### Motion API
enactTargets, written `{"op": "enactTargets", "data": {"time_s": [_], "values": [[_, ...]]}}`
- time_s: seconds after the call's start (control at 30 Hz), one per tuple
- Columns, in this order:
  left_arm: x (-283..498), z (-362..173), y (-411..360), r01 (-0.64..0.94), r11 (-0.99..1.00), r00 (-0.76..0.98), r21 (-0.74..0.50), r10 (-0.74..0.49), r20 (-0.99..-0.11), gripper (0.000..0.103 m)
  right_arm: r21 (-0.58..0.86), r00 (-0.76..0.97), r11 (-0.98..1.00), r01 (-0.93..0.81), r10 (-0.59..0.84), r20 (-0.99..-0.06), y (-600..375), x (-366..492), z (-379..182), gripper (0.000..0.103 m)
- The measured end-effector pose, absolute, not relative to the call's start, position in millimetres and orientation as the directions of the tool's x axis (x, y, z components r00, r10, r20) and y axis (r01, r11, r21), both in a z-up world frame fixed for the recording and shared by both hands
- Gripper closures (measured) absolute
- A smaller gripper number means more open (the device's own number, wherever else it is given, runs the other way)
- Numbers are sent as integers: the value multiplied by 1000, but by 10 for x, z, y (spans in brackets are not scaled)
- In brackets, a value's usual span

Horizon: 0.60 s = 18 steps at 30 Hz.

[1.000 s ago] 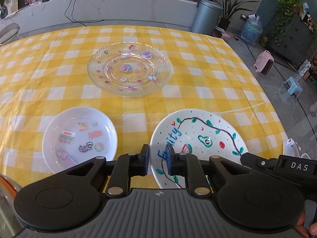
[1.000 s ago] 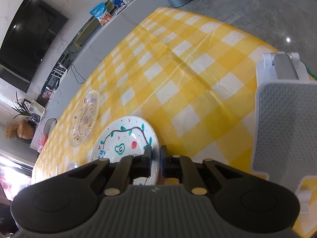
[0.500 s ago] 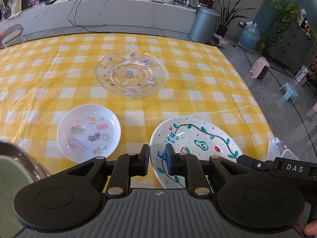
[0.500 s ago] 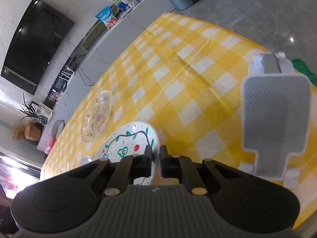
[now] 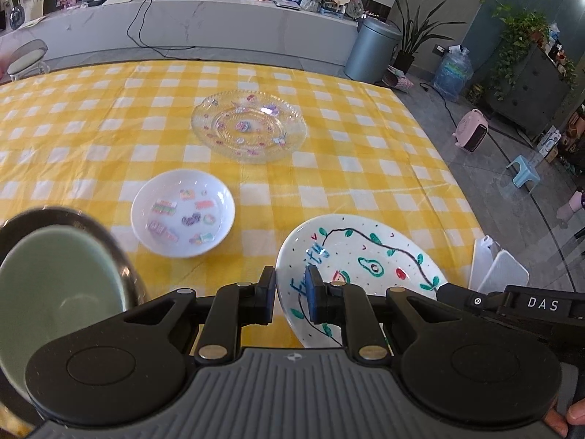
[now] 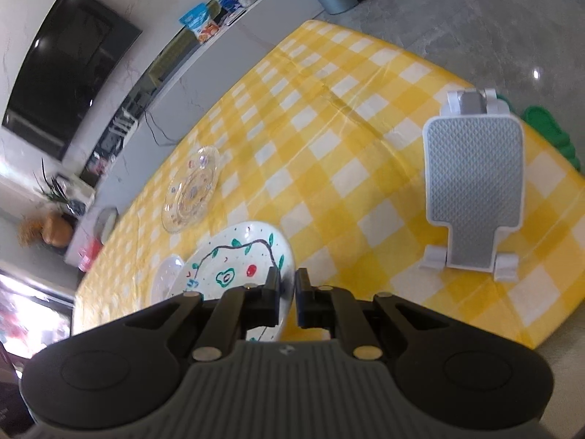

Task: Organize plates and bowls

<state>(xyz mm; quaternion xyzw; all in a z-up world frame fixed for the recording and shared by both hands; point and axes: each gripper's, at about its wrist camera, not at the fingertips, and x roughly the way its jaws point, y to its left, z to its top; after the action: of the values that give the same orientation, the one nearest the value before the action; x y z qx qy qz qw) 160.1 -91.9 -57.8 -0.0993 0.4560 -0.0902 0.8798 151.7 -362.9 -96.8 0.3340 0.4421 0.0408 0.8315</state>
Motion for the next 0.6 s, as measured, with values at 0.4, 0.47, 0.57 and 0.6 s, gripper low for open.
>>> {"op": "enactTargets", "data": {"time_s": [0.4, 0.47, 0.57, 0.6], "values": [[1421, -663, -974, 65, 975, 568, -212, -211, -796, 84, 495, 491, 844, 204, 349, -798, -3530, 1514, -1015, 95], [1415, -704, -995, 68, 977, 561, -200, -203, -803, 84, 470, 474, 859, 205, 333, -815, -3496, 1537, -1036, 94], [1396, -759, -1018, 70, 979, 550, -191, -198, -812, 85, 434, 459, 877, 204, 306, -834, -3451, 1549, -1044, 94], [1385, -782, -1010, 70, 979, 545, -191, -198, -815, 85, 423, 456, 883, 203, 297, -839, -3441, 1550, -1045, 94]]}}
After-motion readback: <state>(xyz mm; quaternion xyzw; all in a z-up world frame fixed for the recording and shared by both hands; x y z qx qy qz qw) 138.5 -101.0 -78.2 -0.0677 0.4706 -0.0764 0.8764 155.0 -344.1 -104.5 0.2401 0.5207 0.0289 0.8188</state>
